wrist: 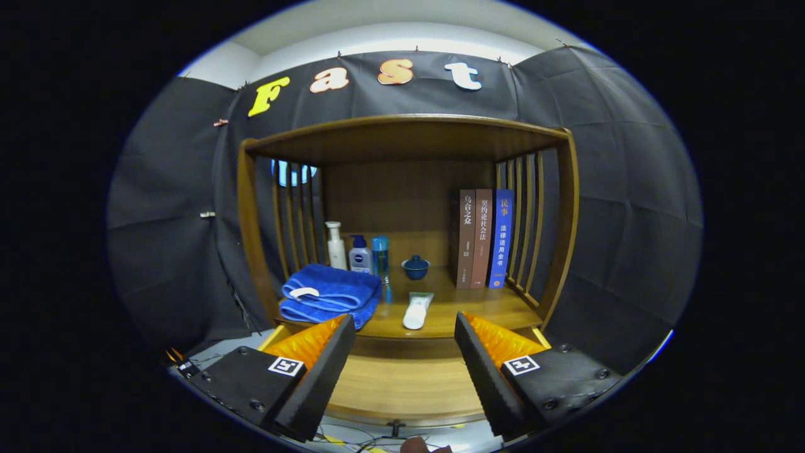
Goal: Pull open the drawer, take out the items inside it, and place them on the countertop above the cabinet.
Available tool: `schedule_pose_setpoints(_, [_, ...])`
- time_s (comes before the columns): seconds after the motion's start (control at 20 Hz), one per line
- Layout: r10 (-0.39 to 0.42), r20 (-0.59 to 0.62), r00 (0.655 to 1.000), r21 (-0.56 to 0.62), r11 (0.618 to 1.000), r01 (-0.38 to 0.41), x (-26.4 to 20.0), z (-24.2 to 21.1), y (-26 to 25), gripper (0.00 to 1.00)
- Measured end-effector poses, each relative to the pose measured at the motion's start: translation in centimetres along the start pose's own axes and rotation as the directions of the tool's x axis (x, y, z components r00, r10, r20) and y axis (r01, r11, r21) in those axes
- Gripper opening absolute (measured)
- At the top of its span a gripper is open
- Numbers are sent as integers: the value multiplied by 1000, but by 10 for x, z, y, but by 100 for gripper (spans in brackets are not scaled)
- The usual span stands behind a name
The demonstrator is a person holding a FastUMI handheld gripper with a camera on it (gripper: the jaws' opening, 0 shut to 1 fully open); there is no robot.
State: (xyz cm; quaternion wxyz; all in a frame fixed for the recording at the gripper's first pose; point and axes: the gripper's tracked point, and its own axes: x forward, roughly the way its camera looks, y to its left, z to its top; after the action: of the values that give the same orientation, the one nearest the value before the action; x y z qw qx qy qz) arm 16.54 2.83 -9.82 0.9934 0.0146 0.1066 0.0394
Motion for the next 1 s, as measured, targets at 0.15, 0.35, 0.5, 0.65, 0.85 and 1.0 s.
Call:
schedule_pose_setpoints(0.15, [-1,28,1000,28,1000,0,-27,-33,9,100])
schedule_pose_setpoints(0.35, [-22,47,999,14,1000,21,-68,-101,12,100])
schedule_pose_setpoints(0.5, [-72,21,997,18,997,72,-66,-152,1,100])
schedule_pose_setpoints(0.65, [-104,15,994,0,995,104,-58,-190,-10,100])
schedule_pose_setpoints(0.85, [-98,-11,995,-28,995,97,-39,-217,-10,100])
schedule_pose_setpoints(1.0, [-96,-19,995,-21,995,96,-8,-225,-13,100])
